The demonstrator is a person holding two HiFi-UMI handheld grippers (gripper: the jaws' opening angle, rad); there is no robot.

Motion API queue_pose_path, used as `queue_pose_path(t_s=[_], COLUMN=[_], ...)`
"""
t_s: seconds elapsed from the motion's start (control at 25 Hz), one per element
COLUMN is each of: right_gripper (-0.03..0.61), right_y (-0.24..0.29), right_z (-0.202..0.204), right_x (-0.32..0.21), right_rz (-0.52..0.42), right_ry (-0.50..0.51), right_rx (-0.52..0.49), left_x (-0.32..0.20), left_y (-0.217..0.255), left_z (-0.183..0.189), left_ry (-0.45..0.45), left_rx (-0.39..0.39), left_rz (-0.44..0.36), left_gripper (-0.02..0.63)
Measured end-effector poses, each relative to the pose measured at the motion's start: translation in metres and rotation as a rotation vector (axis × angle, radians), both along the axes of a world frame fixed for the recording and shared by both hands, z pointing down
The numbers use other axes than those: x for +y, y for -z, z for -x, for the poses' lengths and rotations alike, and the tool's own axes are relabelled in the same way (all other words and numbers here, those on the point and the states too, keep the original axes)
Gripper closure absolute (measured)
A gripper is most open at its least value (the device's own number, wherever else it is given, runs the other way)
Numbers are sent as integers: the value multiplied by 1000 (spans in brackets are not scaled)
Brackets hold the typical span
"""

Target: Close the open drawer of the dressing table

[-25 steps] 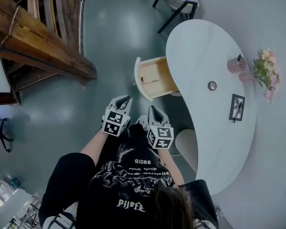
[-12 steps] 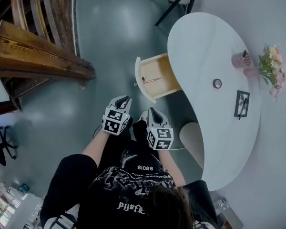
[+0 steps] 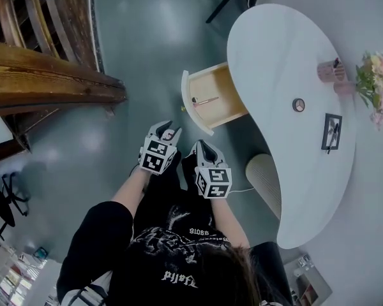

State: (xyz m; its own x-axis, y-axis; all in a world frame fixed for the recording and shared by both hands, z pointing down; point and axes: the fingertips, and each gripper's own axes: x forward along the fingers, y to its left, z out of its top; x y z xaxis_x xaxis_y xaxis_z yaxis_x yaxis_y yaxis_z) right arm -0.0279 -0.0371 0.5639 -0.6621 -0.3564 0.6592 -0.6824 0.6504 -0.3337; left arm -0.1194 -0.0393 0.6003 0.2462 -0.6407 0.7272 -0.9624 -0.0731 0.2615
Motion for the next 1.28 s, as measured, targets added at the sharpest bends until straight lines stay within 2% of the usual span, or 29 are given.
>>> queue_pose_path(t_s=[0.16, 0.56, 0.88, 1.0, 1.12, 1.28], right_gripper=[552, 552, 552, 552, 552, 552], right_y=[-7, -18, -27, -36, -44, -45], right_z=[1, -4, -4, -3, -4, 0], right_x=[6, 18, 13, 16, 24, 28], right_rz=[9, 31, 48, 76, 96, 112], right_ry=[-14, -52, -96, -79, -53, -84], right_rx=[10, 39, 37, 48, 77, 73], left_x=[-7, -25, -37, -39, -43, -49], left_y=[-15, -52, -81, -91, -101, -106], left_z=[4, 5, 1, 1, 2, 5], left_ry=[-68, -215, -252, -259, -273, -323], left_rx=[-40, -98, -112, -106, -130, -170], left_rz=[6, 46, 95, 121, 134, 138], left_gripper=[440, 440, 440, 440, 439, 439])
